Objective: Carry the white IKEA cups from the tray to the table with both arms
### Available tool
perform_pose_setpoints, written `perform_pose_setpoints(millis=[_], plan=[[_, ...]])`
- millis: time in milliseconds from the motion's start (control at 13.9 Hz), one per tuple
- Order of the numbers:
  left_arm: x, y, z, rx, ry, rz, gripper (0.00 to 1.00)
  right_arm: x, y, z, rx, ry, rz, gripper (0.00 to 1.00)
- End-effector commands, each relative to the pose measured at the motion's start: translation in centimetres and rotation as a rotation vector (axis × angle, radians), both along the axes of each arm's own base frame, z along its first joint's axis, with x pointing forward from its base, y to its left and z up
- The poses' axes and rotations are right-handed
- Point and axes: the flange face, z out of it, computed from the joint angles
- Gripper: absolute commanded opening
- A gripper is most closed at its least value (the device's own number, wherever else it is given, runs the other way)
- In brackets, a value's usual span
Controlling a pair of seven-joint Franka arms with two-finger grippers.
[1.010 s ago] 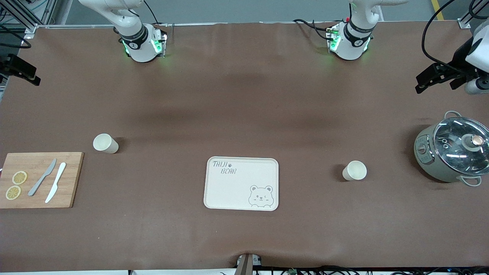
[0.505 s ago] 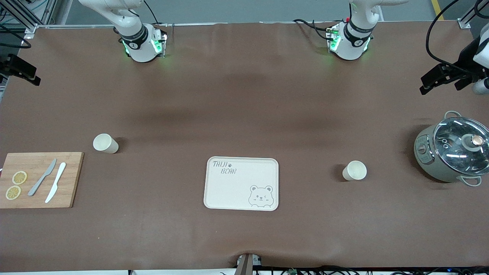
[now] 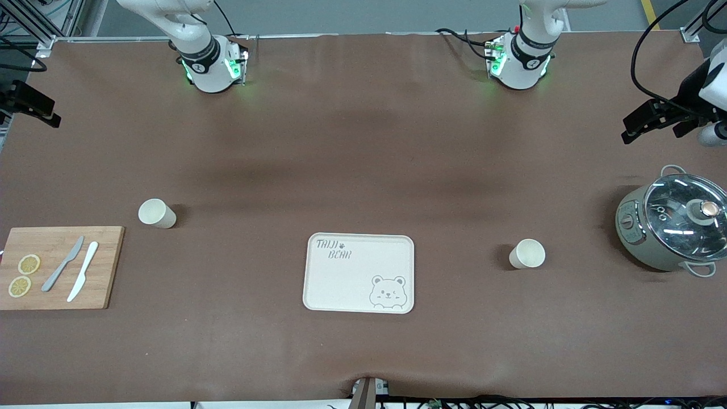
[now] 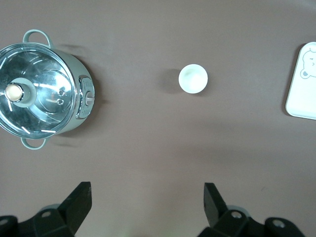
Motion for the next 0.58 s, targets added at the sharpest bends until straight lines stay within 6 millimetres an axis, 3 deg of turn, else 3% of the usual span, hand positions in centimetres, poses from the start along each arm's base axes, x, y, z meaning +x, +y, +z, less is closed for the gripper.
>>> perform_pose_setpoints(millis=[0, 505], plan=[[0.02, -0.26, 0.43, 0.025, 0.015, -0.021, 1.00, -0.54, 0.29, 0.21, 0.021, -0.010, 0.013, 1.00], [-0.03, -0.51, 0.28, 0.026, 0.024, -0.026, 1.00, -0.52, 0.37, 0.22, 0.021, -0.012, 0.015, 1.00]])
